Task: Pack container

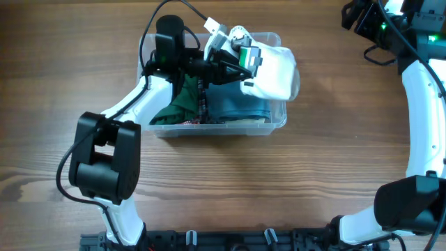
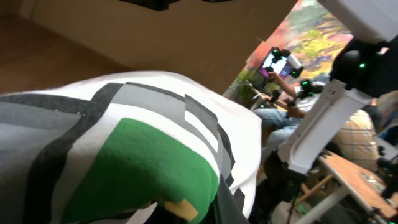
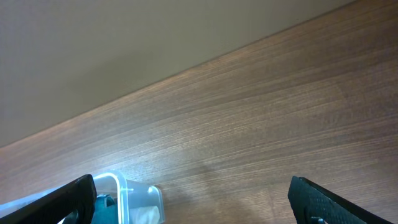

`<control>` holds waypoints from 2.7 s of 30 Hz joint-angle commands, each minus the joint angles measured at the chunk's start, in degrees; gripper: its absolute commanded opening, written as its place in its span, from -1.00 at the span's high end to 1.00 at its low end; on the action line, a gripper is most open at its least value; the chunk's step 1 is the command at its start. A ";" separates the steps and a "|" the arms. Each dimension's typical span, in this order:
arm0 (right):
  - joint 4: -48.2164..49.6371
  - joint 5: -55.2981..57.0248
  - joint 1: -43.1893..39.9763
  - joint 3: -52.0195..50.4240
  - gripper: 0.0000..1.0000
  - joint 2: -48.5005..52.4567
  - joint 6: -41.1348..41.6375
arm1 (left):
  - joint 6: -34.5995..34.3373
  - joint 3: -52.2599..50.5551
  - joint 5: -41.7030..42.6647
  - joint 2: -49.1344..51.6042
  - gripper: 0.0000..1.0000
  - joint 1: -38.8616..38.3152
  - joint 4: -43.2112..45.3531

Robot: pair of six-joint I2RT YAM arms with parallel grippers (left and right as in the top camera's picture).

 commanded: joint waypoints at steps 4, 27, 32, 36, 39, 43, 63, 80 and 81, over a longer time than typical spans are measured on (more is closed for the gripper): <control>0.15 0.39 0.09 -0.37 -0.99 0.63 0.39 | -0.90 1.09 3.15 -0.26 0.86 1.49 -6.67; 0.15 0.39 0.09 -0.37 -1.00 0.63 0.39 | -37.05 1.11 3.15 -4.15 -0.27 3.13 24.90; 0.15 0.37 0.09 -0.37 -0.99 0.63 0.39 | -44.24 1.11 3.17 -4.83 -0.27 3.28 36.68; 0.15 0.39 0.09 -0.37 -0.99 0.63 0.37 | -44.02 1.09 3.17 -4.35 -0.15 4.50 32.28; 0.15 0.37 0.09 -0.37 -0.99 0.63 0.39 | -44.04 1.09 3.17 -4.35 -0.13 6.16 32.37; 0.15 0.37 0.09 -0.37 -1.00 0.63 0.39 | -44.02 1.09 3.13 -4.35 -0.26 8.31 32.37; 0.15 0.37 0.09 -0.37 -1.00 0.63 0.39 | -55.91 1.11 -35.56 -4.39 -0.99 20.11 -1.77; 0.15 0.39 0.09 -0.37 -1.00 0.63 0.39 | 16.11 1.22 -70.34 -8.28 -0.99 9.42 -35.45; 0.15 0.39 0.09 -0.37 -1.00 0.63 0.37 | 19.63 1.31 -74.60 -8.28 -0.99 6.97 -36.68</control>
